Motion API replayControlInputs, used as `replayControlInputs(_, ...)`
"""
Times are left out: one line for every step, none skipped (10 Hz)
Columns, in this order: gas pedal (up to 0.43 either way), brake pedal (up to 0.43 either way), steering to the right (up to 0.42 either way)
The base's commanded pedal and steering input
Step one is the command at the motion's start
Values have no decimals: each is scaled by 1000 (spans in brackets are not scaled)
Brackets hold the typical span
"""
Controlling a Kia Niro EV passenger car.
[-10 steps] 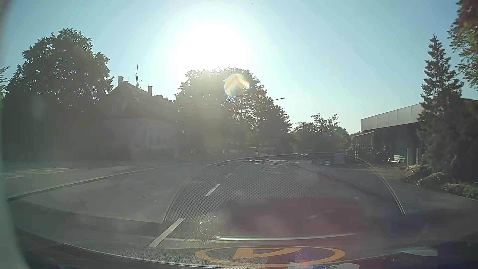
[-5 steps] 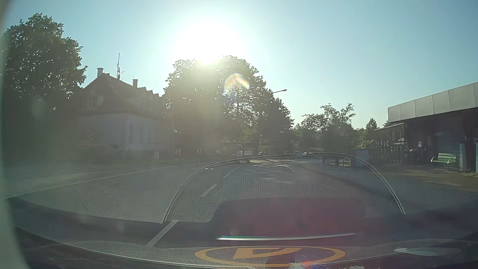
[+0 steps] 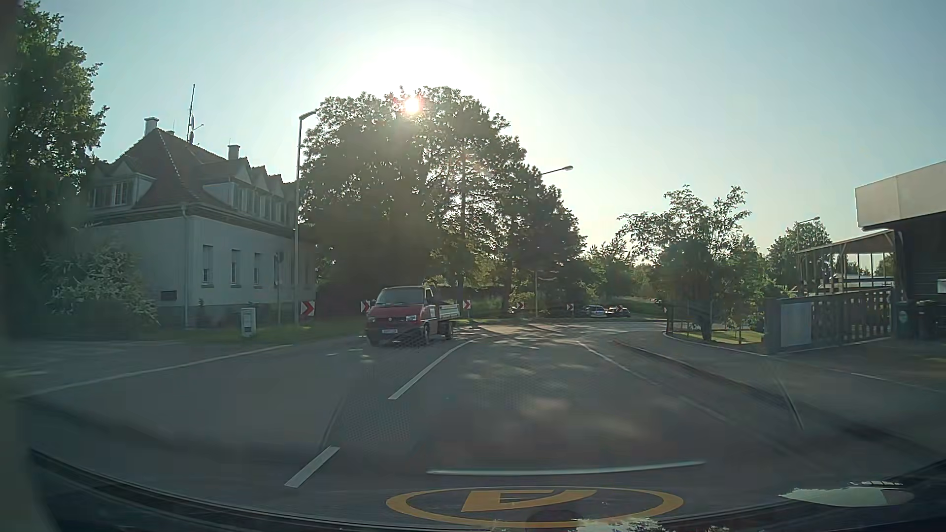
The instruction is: Follow the waypoints while adhering to traffic rules and regulations
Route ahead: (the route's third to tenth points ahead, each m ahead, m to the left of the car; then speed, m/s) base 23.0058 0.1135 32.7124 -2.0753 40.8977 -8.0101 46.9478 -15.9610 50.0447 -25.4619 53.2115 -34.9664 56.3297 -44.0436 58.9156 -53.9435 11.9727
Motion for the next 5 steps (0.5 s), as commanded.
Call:
replayControlInputs(39, 0, 3)
replayControlInputs(39, 0, 3)
replayControlInputs(39, 0, 4)
replayControlInputs(39, 0, 5)
replayControlInputs(39, 0, 6)
